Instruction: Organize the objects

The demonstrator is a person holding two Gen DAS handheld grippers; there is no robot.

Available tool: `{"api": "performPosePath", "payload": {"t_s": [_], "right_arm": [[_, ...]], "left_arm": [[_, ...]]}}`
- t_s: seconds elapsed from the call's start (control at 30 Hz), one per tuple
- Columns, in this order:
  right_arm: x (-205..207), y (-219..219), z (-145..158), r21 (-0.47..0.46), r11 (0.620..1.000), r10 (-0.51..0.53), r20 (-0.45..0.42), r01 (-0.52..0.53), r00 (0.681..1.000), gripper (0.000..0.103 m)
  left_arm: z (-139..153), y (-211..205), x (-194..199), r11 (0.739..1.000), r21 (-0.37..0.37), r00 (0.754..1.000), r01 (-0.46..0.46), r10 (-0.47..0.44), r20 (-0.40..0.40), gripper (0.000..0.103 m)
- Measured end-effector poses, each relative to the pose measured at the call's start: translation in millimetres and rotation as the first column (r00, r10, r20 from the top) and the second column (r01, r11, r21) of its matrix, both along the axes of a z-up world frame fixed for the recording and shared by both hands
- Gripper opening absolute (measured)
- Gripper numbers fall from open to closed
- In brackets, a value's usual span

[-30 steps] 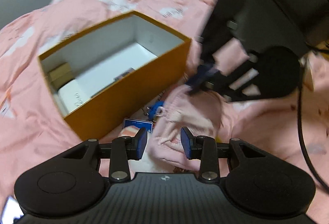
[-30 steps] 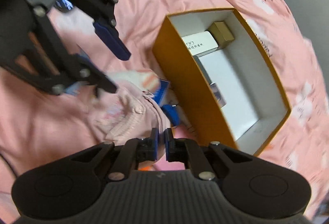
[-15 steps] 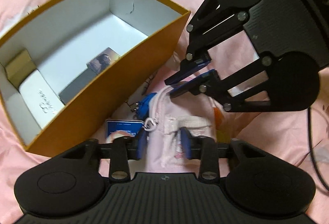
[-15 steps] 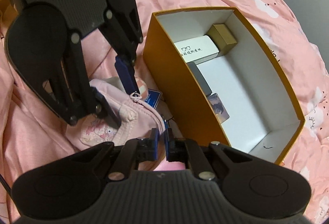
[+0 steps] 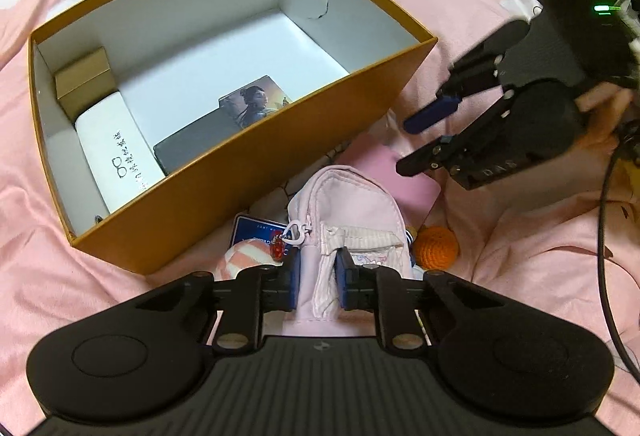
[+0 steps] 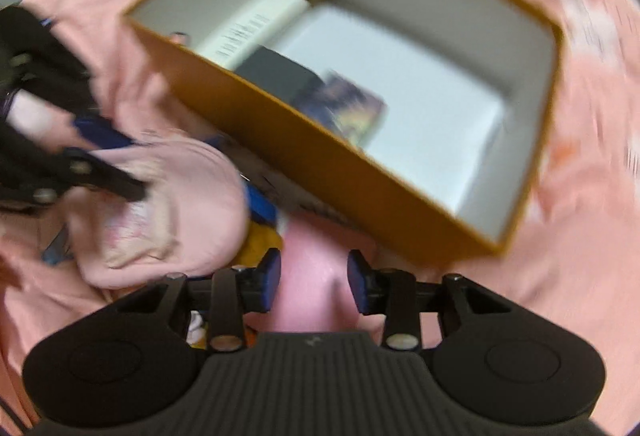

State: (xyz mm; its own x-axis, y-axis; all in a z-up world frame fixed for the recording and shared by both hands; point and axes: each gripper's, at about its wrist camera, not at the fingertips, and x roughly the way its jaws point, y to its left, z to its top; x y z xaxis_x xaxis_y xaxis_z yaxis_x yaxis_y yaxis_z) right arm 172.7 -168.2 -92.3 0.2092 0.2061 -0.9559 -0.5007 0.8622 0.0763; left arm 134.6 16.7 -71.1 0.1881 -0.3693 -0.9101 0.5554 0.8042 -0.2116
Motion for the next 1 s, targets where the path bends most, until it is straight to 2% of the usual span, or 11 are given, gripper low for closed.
{"api": "performPosePath", "payload": {"t_s": [0.07,0.1,0.2,0.43,0.53,0.6,0.67,0.77,1.0], "right_arm": [[4,-13,-15,0.027,0.996,-0.085,-0.051,0.087,0.995,0.05],[7,-18,-22,0.042,0.991,-0.12,-0.073,0.124,0.99,0.051],[7,-33,-43,0.074,0.974,-0.205,-0.134,0.216,0.97,0.052],[15,-43,-67,0.185,0.928,-0.282,-0.213,0.322,0.935,0.062],[14,-45,-77,0.225,0.906,-0.3,-0.254,0.358,0.919,0.061],[10,-44,-73,0.226,0.906,-0.303,-0.245,0.358,0.921,0.057],[5,-43,-64,0.223,0.906,-0.314,-0.22,0.361,0.924,0.042],[-7,-44,-42,0.251,0.895,-0.33,-0.181,0.368,0.927,0.025],[-43,-36,10,0.239,0.905,-0.354,-0.033,0.351,0.935,0.02]], "left_arm": [[-1,2,0,1.0,-0.005,1.0,-0.012,0.012,-0.006,0.02],[2,2,15,1.0,-0.007,1.0,-0.016,0.016,-0.009,0.02],[2,3,15,1.0,-0.012,1.0,-0.029,0.029,-0.01,0.02],[5,5,11,0.998,-0.022,0.999,-0.05,0.05,-0.015,0.02],[6,5,9,0.998,-0.025,0.998,-0.058,0.058,-0.013,0.02],[7,7,8,0.998,-0.031,0.998,-0.064,0.063,-0.011,0.02],[8,10,7,0.995,-0.046,0.996,-0.083,0.083,-0.016,0.02],[10,15,4,0.991,-0.075,0.993,-0.115,0.114,-0.015,0.019],[30,30,-14,0.969,-0.17,0.982,-0.18,0.186,0.02,0.018]]}}
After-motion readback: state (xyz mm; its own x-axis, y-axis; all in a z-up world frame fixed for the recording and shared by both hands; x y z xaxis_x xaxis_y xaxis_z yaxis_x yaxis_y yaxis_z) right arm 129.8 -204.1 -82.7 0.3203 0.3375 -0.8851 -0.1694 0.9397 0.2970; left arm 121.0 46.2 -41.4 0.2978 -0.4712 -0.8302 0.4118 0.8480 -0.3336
